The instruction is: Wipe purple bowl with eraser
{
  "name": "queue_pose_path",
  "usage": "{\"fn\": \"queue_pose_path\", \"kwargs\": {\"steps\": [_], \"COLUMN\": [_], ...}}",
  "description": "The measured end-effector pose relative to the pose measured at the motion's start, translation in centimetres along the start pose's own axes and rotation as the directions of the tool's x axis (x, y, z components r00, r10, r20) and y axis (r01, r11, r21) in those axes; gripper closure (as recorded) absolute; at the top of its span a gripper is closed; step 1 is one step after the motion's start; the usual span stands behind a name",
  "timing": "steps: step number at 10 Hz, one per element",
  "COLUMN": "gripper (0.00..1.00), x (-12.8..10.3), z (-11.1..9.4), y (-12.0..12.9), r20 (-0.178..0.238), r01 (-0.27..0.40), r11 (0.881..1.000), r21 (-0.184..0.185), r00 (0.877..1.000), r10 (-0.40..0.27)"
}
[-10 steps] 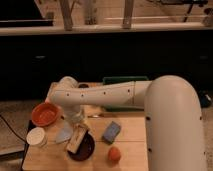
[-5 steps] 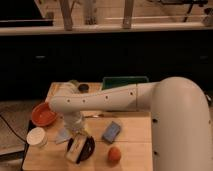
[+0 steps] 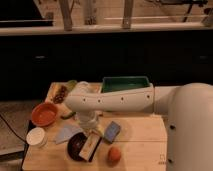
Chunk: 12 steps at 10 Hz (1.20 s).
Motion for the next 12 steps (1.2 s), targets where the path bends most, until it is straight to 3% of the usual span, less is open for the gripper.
{"fn": "queue_pose_path", "kwargs": {"steps": [5,9,12], "gripper": [0.94,0.94,0.94], "x": [3.3,2.7,1.4], "z": [-1.3,-1.8,-1.8], "y": [-0.9,-5.8,-7.4], "r20": [-0.030,-0.038,-0.040], "r01": [-0.014,0.079,0.146], "r11": [1.000,0.997,0.989], "r21": [-0.013,-0.006,-0.014], "r00": [0.999,0.996,0.988], "r10": [0.014,-0.079,-0.147]}}
